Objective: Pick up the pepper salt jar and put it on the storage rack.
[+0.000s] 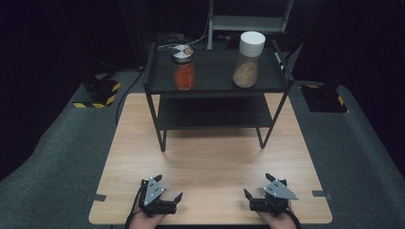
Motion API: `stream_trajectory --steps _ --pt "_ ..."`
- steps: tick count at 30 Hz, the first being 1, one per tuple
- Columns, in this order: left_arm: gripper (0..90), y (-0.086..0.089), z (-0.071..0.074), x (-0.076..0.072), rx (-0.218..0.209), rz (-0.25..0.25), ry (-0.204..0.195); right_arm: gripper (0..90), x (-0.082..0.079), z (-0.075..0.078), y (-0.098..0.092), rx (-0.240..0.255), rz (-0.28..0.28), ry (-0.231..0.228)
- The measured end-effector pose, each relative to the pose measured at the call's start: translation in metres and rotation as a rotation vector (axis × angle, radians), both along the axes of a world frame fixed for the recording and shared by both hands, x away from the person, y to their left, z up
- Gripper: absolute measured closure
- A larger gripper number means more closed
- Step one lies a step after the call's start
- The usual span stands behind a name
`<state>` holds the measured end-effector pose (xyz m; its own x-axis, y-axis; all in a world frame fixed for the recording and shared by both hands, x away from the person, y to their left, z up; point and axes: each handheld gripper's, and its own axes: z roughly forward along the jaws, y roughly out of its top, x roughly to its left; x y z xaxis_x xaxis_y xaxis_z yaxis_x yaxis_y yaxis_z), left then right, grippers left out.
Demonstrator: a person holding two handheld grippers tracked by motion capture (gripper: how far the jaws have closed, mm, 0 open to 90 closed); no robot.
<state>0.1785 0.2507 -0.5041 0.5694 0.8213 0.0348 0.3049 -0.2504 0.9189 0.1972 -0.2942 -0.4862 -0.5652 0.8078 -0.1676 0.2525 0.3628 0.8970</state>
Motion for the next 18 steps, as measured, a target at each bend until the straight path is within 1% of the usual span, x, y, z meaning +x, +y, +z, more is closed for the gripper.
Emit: stream_trajectory --steps 4,6,9,10,13,15,16,18 --pt "0.6 -0.0014 0.0003 -0.0002 0.005 0.001 0.000 0.4 -0.0015 0.0000 0.0016 -0.010 -0.003 -0.004" --pt "0.6 -0.0019 0.0007 -0.0009 0.015 -0.002 -0.003 0.4 -0.0007 0.0009 0.0030 -0.016 -0.006 0.002" --pt "0.6 -0.0011 0.0009 -0.0016 0.014 -0.002 0.000 0.4 0.0004 0.0020 0.0039 -0.023 -0.004 0.008" --pt "0.6 -0.0002 0.0006 -0.0018 0.007 0.001 0.004 0.4 0.0009 0.0030 0.0053 -0.033 -0.003 0.011" --pt "0.6 -0.0001 0.0011 -0.0009 0.004 0.002 0.011 0.4 0.0007 0.0032 0.0069 -0.042 -0.002 0.010" --pt "0.7 -0.0015 0.0021 0.0000 0.012 0.003 0.016 0.4 -0.0013 0.0020 0.0075 -0.046 -0.002 -0.003" --pt "0.7 -0.0034 0.0033 0.0010 0.024 0.000 0.016 0.4 -0.0025 0.0007 0.0069 -0.045 0.000 -0.013" --pt "0.7 -0.0043 0.0035 0.0016 0.026 0.000 0.017 0.4 -0.0032 0.0001 0.0062 -0.040 0.000 -0.016"
